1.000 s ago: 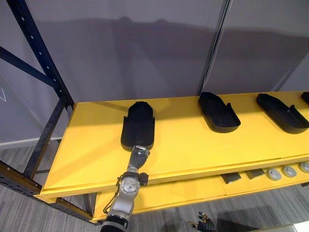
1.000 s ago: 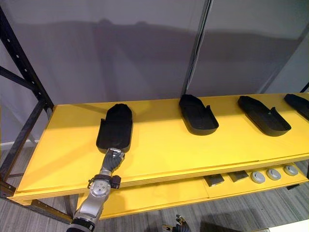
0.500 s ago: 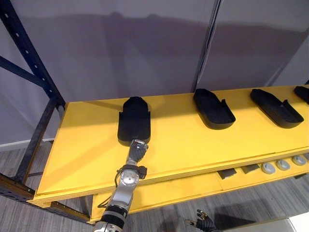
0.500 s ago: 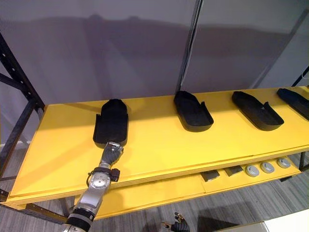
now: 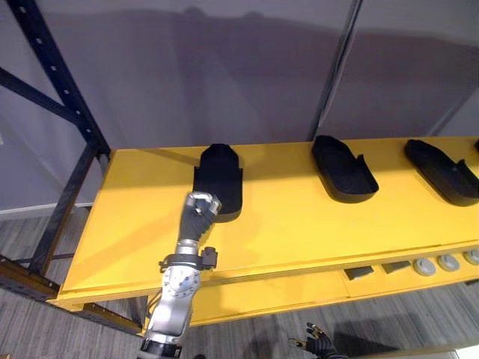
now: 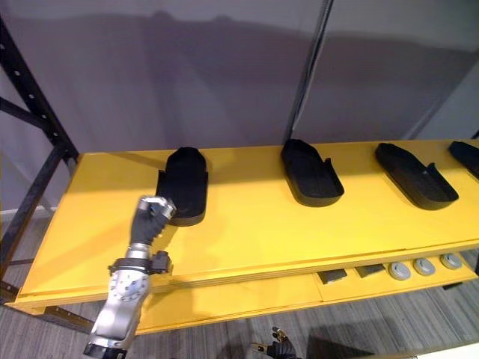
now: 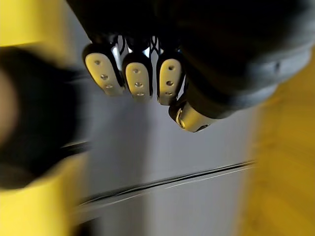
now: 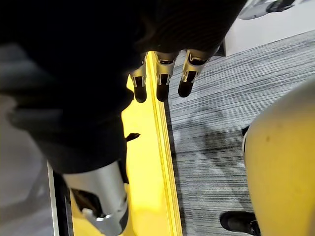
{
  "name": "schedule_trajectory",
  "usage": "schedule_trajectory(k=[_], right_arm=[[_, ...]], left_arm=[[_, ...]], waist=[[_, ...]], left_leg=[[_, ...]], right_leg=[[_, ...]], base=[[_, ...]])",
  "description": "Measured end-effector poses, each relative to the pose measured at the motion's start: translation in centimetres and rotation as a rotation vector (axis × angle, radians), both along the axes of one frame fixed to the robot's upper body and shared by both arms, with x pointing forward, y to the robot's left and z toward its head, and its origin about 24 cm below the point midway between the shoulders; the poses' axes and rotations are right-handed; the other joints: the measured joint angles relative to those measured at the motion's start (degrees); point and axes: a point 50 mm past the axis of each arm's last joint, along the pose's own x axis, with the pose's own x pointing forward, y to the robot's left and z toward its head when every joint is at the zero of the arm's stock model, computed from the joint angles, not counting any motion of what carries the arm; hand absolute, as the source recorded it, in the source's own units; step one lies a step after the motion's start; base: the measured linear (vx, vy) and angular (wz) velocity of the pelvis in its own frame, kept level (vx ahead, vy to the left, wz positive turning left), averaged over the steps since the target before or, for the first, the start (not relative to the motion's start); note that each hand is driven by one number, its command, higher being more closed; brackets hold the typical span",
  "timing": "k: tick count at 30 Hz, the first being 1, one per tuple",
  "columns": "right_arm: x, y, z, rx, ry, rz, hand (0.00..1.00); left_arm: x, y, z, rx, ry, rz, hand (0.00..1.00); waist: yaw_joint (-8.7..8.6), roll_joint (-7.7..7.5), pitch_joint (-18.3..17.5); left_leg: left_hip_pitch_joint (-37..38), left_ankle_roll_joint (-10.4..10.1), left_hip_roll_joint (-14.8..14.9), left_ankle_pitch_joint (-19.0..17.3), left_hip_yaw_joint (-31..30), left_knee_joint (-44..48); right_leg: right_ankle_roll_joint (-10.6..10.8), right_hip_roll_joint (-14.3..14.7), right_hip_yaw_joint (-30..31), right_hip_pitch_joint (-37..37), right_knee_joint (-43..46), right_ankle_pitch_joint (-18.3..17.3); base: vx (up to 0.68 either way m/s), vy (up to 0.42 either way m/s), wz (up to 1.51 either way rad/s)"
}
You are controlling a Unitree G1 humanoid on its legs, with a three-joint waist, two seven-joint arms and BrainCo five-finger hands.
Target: Walk over and take plastic housings, then place them on the shelf
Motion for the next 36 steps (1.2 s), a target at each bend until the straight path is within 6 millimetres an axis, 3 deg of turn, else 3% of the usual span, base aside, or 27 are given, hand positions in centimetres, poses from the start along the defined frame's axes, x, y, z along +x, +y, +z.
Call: schedule_trajectory(k=[4, 6, 7, 9, 11, 13, 15, 19, 20, 21, 27, 36], right_arm=[[-0.2, 0.1, 0.0, 0.003, -0.001, -0.004, 0.0], [-0.5, 0.3, 0.0, 0.008, -0.004, -0.009, 0.0], [-0.5, 0.3, 0.0, 0.008, -0.004, -0.01, 0.0], [-0.6, 0.5, 0.1, 0.009, -0.011, -0.014, 0.0], [-0.6, 0.6, 0.1, 0.011, -0.011, -0.014, 0.0], [-0.2, 0.8, 0.3, 0.011, -0.028, -0.008, 0.0], [0.3, 1.3, 0.6, 0.02, -0.054, 0.01, 0.0], [0.6, 1.7, 0.8, 0.018, -0.063, 0.038, 0.0], [0.5, 1.6, 0.8, 0.018, -0.062, 0.036, 0.0], [0.3, 1.6, 0.8, 0.016, -0.063, 0.033, 0.0], [-0.3, 1.2, 0.8, 0.012, -0.056, 0.01, 0.0], [-1.0, -0.1, 0.3, -0.006, -0.017, -0.075, 0.0]], left_arm=[[-2.7, 3.2, 1.2, -0.097, -0.087, 0.117, 1.0], [-4.6, 6.7, 0.8, -0.155, -0.09, 0.321, 1.0], [-4.7, 6.9, 0.7, -0.158, -0.089, 0.334, 1.0], [-7.4, 10.8, -0.8, -0.198, -0.034, 0.585, 1.0], [-8.4, 11.9, -1.6, -0.193, 0.011, 0.663, 1.0], [-9.7, 13.6, -4.0, -0.185, 0.145, 0.767, 1.0], [-10.8, 14.7, -8.2, -0.207, 0.37, 0.835, 1.0], [-11.7, 14.1, -14.8, -0.19, 0.727, 0.781, 1.0], [-12.2, 13.5, -17.0, -0.184, 0.846, 0.747, 0.0], [-12.8, 12.8, -19.0, -0.196, 0.95, 0.703, 0.0], [-14.3, 9.9, -24.4, -0.193, 1.242, 0.57, 0.0], [-14.9, 8.3, -27.1, -0.191, 1.4, 0.482, 0.0]], waist=[[1.29, 0.27, 0.1], [2.18, 0.6, 0.3], [2.26, 0.63, 0.4], [3.26, 0.53, 0.4], [3.48, 0.41, 0.3], [4.42, 0.24, 0.1], [4.92, 0.22, 0.1], [4.85, -0.39, 0.2], [4.83, -0.42, 0.2], [4.69, -0.43, 0.2], [4.64, -0.26, 0.2], [4.59, 0.42, 0.3]], left_leg=[[-0.6, 0.4, -0.2, -0.1, -1.9, -0.2], [-0.8, 0.4, -0.3, 0.0, -3.2, -0.2], [-0.8, 0.4, -0.4, 0.0, -3.3, -0.2], [-0.8, 0.4, -0.8, 0.0, -3.9, -0.2], [-1.1, 0.6, -0.8, 0.2, -4.0, -0.1], [-1.7, 0.7, -0.7, 0.6, -3.8, 0.8], [-2.3, 0.8, -0.8, 0.7, -3.0, 2.6], [-3.5, 1.0, -1.0, -0.9, -2.5, 5.5], [-3.5, 1.0, -1.0, -1.5, -2.2, 6.5], [-3.5, 1.1, -1.1, -2.3, -1.9, 7.7], [-5.2, 1.1, -1.3, -4.9, -1.2, 11.4], [-5.3, 0.9, -1.0, -8.6, 0.9, 15.4]], right_leg=[[0.0, 0.0, -1.8, 0.2, 0.5, 0.0], [0.1, -0.2, -3.4, 0.6, 0.7, -0.5], [0.0, -0.2, -3.5, 0.7, 0.7, -0.5], [0.3, -0.7, -6.4, 0.8, 1.6, -1.7], [0.2, -1.0, -7.4, 0.8, 1.7, -1.9], [0.2, -1.1, -7.9, 0.8, 1.8, -2.0], [0.5, -1.1, -7.8, 0.9, 1.9, -2.1], [0.5, -1.5, -7.4, 0.7, 2.1, -2.1], [1.3, -1.9, -7.2, 0.9, 2.5, -2.8], [1.5, -2.0, -6.9, 1.2, 2.6, -3.1], [1.5, -2.2, -6.0, 0.7, 2.6, -3.7], [1.5, -2.8, -3.5, 1.5, 2.5, -4.0]], base=[[-0.1, 0.002, 0.24], [-0.13, -0.018, 0.26], [-0.11, -0.023, 0.42], [-0.12, -0.015, 0.51], [-0.07, -0.007, 0.35], [-0.04, 0.003, 0.17], [-0.03, 0.006, -0.04], [-0.02, 0.021, -0.06], [-0.01, 0.023, -0.12], [-0.01, 0.023, -0.14], [0.0, 0.013, -0.07], [0.07, 0.018, -0.14]])
